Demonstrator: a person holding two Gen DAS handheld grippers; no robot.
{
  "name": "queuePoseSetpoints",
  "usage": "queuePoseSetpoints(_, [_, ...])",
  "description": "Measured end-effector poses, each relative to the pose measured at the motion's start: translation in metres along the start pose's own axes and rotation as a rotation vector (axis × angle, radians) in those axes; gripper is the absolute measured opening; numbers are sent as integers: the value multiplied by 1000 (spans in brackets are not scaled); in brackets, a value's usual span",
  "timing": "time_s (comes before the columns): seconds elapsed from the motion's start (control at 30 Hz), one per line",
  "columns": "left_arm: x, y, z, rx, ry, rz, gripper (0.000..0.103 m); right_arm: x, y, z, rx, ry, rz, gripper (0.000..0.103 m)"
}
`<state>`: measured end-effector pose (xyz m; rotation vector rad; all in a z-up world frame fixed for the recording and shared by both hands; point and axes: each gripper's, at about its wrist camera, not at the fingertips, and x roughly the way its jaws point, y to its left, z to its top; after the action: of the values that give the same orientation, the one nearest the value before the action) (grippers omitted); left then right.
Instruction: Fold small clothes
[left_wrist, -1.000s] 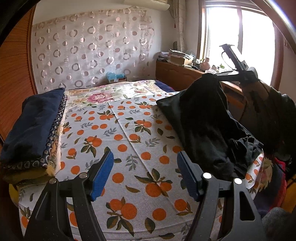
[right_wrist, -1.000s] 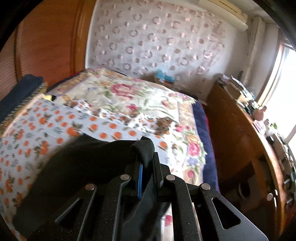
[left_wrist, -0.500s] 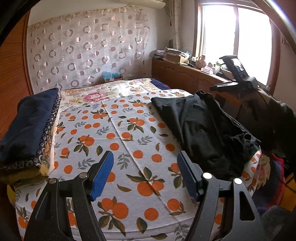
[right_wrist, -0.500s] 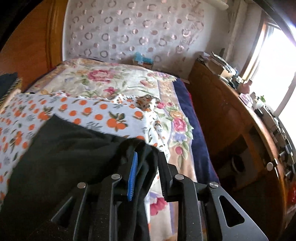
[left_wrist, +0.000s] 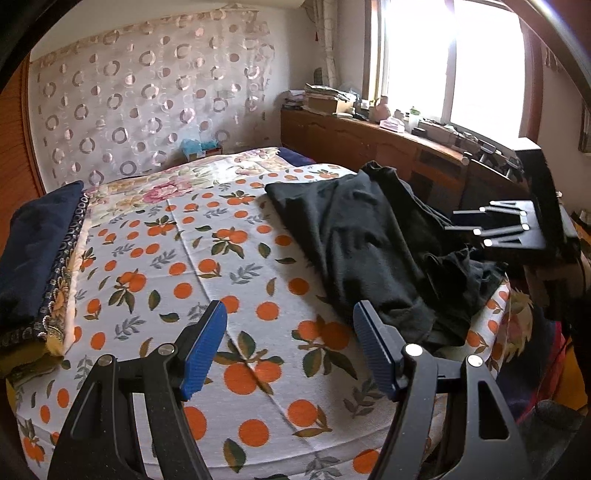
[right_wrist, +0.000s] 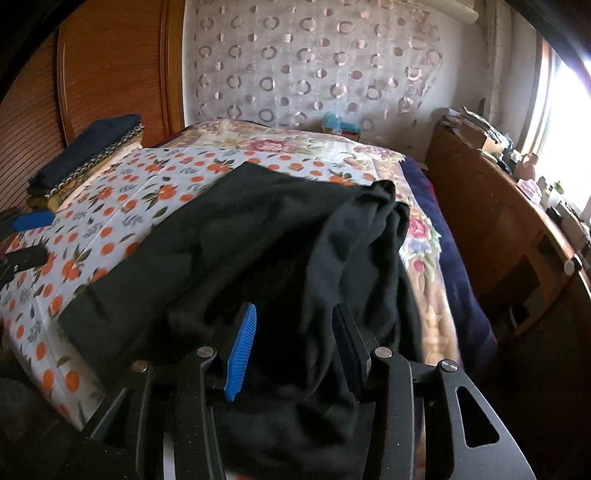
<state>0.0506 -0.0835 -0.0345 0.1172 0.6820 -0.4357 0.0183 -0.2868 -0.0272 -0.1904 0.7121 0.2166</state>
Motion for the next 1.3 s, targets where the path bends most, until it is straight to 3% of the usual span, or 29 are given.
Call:
queuePoseSetpoints(0.3, [3,-6,-1,2,5,-9,72,-20,-7,-17,47,-5,68,45])
queuePoseSetpoints(0.57, [4,-7,-2,8,5,-15,72,1,-11,-16,21,45,75,44])
queuePoseSetpoints(0.6, [4,-8,-2,8,5,-16,72,3,-12,-16,23,47,78,40])
queuePoseSetpoints(0.63, [5,-8,-2,7,5,-18,72,0,-16,-19,25,48,91,25])
queuePoseSetpoints(0.7, [5,-9,-2,9,5,-21,72,-8,-20,-17,21,42,113,9])
queuePoseSetpoints(0.73, [5,-10,-2,10,5,-21,72,-13,-23,-18,19,35,116,5])
queuePoseSetpoints(1.1, [4,-14,-1,18,7,-28,72,-76,-58,-35,20,10,7,4])
queuePoseSetpoints(1.3, [7,-21,1,35,14,-31,72,-70,-53,-37,39,44,-17,4])
